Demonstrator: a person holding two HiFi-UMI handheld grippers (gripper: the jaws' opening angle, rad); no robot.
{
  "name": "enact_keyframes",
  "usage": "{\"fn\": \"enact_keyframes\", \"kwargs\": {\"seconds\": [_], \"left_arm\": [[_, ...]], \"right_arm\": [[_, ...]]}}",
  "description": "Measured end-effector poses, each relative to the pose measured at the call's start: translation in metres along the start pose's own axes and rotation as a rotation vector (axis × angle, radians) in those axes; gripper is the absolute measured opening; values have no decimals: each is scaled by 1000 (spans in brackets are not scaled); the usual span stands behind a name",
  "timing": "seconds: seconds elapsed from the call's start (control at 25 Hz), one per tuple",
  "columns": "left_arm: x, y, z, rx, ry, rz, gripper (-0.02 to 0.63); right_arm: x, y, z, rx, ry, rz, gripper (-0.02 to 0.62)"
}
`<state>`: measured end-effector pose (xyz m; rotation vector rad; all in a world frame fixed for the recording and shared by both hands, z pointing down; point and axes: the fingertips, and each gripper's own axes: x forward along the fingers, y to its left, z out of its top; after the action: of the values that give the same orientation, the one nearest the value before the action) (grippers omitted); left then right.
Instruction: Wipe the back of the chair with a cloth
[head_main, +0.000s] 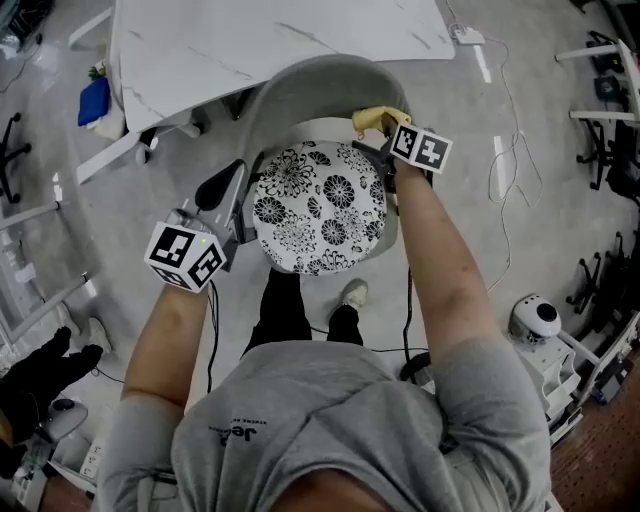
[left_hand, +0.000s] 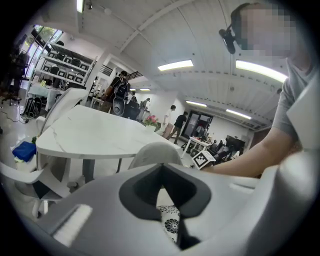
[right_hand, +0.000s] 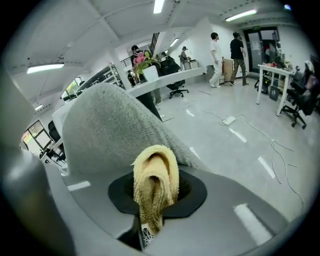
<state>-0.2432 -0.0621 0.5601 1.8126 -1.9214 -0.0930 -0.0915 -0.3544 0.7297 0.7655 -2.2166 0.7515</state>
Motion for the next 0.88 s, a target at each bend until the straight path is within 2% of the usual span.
{"fn": "enact_keyframes", "kwargs": {"seconds": [0.12, 0.24, 0.32, 0.48, 0.72, 0.8, 0.88], "left_arm": [[3, -13, -1, -2, -5, -9, 31], [4, -21, -7, -8, -5, -15, 31], [2, -23, -13, -17, -3, -16, 31], [-1, -16, -20, -36, 2, -3, 31], [-15, 12, -25, -32, 9, 15, 31], [-22, 26, -26, -38, 12, 25, 31], [-30, 40, -31, -50, 16, 38, 31]], "right_arm": [[-16, -13, 1, -9, -8, -8, 48], [-24, -8, 2, -89, 11, 46, 48], [-27, 9, 4, -186, 24, 131, 48], [-26, 69, -4, -412, 59, 355, 48], [-6, 178, -75, -722, 230, 713, 48], [3, 208, -96, -796, 280, 792, 48], [15, 232, -112, -840, 312, 835, 48]]}}
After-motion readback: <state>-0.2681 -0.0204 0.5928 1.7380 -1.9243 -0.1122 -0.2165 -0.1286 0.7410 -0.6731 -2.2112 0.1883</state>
